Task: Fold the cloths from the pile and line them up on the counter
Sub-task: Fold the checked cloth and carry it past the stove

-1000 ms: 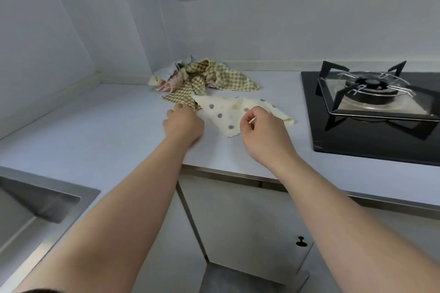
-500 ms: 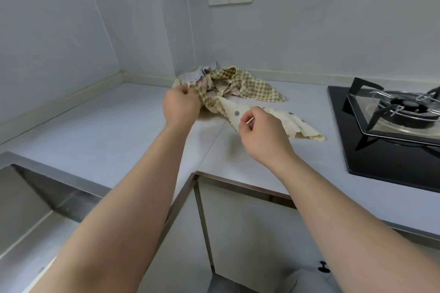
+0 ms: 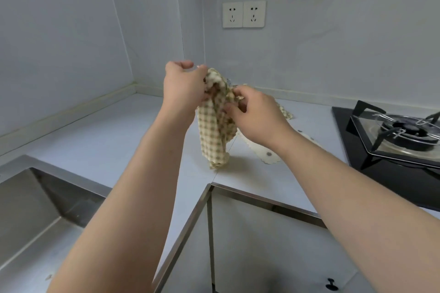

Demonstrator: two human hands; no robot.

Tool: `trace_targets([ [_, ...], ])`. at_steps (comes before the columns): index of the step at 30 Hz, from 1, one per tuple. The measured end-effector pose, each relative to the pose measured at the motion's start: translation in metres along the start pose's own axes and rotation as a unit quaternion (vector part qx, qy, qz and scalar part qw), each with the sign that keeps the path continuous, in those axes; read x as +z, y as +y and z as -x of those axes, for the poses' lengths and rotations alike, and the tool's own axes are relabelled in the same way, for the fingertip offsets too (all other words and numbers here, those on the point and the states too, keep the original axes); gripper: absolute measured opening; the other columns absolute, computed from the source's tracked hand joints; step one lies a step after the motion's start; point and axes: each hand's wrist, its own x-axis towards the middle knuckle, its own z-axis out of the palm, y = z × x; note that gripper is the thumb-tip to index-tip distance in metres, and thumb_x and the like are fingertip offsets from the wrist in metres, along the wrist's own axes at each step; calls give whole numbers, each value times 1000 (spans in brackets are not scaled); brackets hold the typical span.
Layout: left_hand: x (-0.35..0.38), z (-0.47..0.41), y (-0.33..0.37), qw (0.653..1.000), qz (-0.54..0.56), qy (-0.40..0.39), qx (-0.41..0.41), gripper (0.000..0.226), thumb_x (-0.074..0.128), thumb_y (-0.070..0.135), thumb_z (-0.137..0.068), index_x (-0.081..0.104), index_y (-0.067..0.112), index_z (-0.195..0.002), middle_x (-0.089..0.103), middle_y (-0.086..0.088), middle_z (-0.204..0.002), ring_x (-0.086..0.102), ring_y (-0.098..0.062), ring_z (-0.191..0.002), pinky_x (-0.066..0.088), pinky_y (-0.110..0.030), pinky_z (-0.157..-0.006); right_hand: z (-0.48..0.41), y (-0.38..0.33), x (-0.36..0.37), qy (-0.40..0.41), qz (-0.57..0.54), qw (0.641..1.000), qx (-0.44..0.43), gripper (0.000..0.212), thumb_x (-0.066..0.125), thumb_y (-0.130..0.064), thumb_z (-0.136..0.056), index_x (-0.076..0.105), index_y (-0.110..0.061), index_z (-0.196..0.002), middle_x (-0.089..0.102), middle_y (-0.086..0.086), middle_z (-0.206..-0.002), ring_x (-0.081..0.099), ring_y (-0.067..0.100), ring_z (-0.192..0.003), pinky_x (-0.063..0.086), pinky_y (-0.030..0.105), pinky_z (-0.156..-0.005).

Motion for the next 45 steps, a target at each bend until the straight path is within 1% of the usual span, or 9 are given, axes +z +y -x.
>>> trace_targets([
  [6, -7, 8, 8, 995, -53, -48, 67, 26, 48, 7, -99, 72, 16, -101, 69, -6, -91, 68, -16, -68, 54, -21, -55, -16, 7, -18, 47, 12, 997, 59, 24, 52, -30, -100, 63, -18, -83, 61, 1, -68, 54, 17, -59, 40, 28, -52],
  [15, -13, 5, 4, 949, -260, -16, 179, 44, 69, 14, -85, 64, 15, -129, 70, -2, -110, 65, -17, -100, 52, -25, -83, -29, 0, -45, 105, 86, 989, 66, 9, 65, -23, -87, 64, -19, -94, 64, 4, -94, 58, 17, -81, 39, 21, -59],
  [18, -18, 3, 6, 943, -280, 18, 180, 26, 50, 2, -82, 72, 12, -91, 69, -4, -85, 62, -22, -74, 46, -25, -58, -28, -8, -56, 128, 55, 987, 84, 18, 51, -9, -91, 63, -18, -101, 61, -5, -85, 55, 7, -67, 37, 10, -48],
  [21, -25, 1, 11, 943, -264, 41, 198, 29, 52, 13, -83, 38, 11, -58, 38, -1, -52, 32, -23, -52, 22, -29, -47, -28, -12, -65, 160, -3, 983, 95, 20, 52, -8, -90, 62, -21, -99, 64, -4, -94, 59, 10, -75, 45, 20, -59],
  [24, -28, 5, 23, 977, -155, -3, 148, 42, 60, 22, -84, 30, 15, -55, 28, 6, -47, 25, -15, -49, 22, -28, -52, -27, -16, -71, 197, -101, 970, 96, 16, 59, -7, -86, 65, -21, -91, 68, 0, -93, 63, 13, -77, 52, 26, -67],
  [27, -32, 11, 35, 996, -30, -54, 70, 27, 68, 26, -83, 58, 4, -71, 53, 0, -62, 49, -16, -55, 39, -27, -56, -22, -20, -78, 214, -212, 947, 108, 12, 63, -5, -86, 66, -17, -82, 62, -5, -74, 54, 2, -56, 41, 14, -49],
  [31, -38, 7, 33, 980, 99, -163, -60, 30, 75, 28, -85, 72, 8, -108, 77, -4, -99, 74, -21, -96, 58, -36, -88, -15, -16, -80, 205, -274, 930, 131, 12, 66, -5, -83, 63, -14, -75, 58, -5, -63, 52, 3, -47, 37, 15, -42],
  [37, -39, -21, -11, 975, -122, -153, -102, 19, 82, 27, -80, 69, 14, -84, 72, -1, -81, 58, -13, -64, 38, -24, -54, -36, 29, -46, 136, -152, 950, 237, 10, 65, -18, -68, 58, -14, -73, 56, 6, -68, 60, 22, -64, 44, 33, -58],
  [45, -51, -41, -66, 941, -311, -32, -128, 6, 75, 14, -82, 72, 9, -84, 58, -4, -67, 47, -19, -59, 39, -25, -56, -61, 74, 18, 19, -54, 970, 236, 26, 60, -7, -76, 43, -15, -58, 37, 6, -53, 34, 20, -55, 24, 33, -57],
])
